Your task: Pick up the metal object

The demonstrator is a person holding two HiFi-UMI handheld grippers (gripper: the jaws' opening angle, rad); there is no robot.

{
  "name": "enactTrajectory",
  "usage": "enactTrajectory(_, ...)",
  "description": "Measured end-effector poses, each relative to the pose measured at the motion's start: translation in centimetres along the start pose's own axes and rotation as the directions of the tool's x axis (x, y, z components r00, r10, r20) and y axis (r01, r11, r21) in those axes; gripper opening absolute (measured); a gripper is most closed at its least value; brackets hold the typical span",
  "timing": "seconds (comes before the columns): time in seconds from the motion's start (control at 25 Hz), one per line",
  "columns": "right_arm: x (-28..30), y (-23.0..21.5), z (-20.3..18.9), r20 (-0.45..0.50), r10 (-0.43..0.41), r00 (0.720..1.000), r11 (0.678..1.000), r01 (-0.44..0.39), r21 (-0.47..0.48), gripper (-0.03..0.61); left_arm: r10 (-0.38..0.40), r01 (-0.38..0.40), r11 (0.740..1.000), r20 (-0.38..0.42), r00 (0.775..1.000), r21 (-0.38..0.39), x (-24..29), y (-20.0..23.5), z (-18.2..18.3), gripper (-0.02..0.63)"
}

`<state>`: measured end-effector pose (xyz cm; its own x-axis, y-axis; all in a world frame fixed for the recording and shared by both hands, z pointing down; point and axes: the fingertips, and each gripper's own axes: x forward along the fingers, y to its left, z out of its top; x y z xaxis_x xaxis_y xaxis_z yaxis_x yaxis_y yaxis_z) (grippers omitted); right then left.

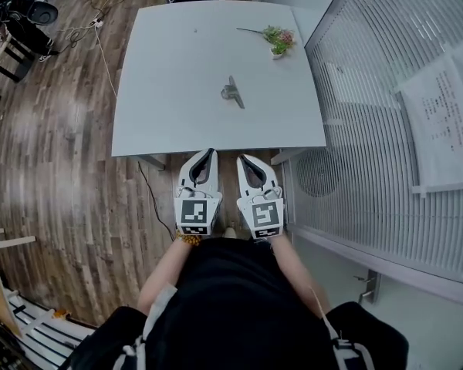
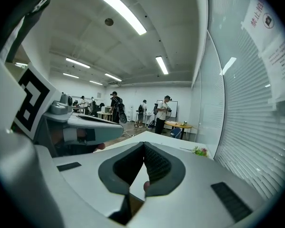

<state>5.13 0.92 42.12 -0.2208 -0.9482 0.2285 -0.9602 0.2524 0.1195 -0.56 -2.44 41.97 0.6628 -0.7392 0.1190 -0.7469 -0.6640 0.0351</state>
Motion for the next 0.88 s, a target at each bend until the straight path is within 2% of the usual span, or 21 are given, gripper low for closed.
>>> enactTrajectory(0.24, 4.6, 0.2, 1.3, -0.010, 0.019, 1.000, 1.000, -0.019, -0.018, 0.000, -0.025, 0.025, 0.999, -0.002, 1.000, -0.026, 3.4, 3.3, 0.2, 0.006)
enactTrajectory(0.56, 10.4, 1.2, 1.6, -0.030, 0.030, 0.999, 0.999, -0.029, 0.025, 0.000, -0.040, 0.040, 0.999, -0.015, 0.999, -0.031, 5.5, 8.6, -0.3, 0.006)
enactTrajectory(0.76, 12.7, 1.1, 1.5, -0.042, 0.016, 0.999, 0.997, -0.019, -0.070, 0.000, -0.032, 0.030, 0.999, -0.050, 0.998, -0.042, 6.6, 10.7, -2.0, 0.006)
enactTrajectory(0.88, 13.1, 0.4, 0.7, -0.065, 0.030, 0.997, 0.996, -0.036, -0.086, 0.000, -0.026, 0.022, 0.998, -0.082, 0.996, -0.054, 7.0, 10.4, -3.2, 0.006)
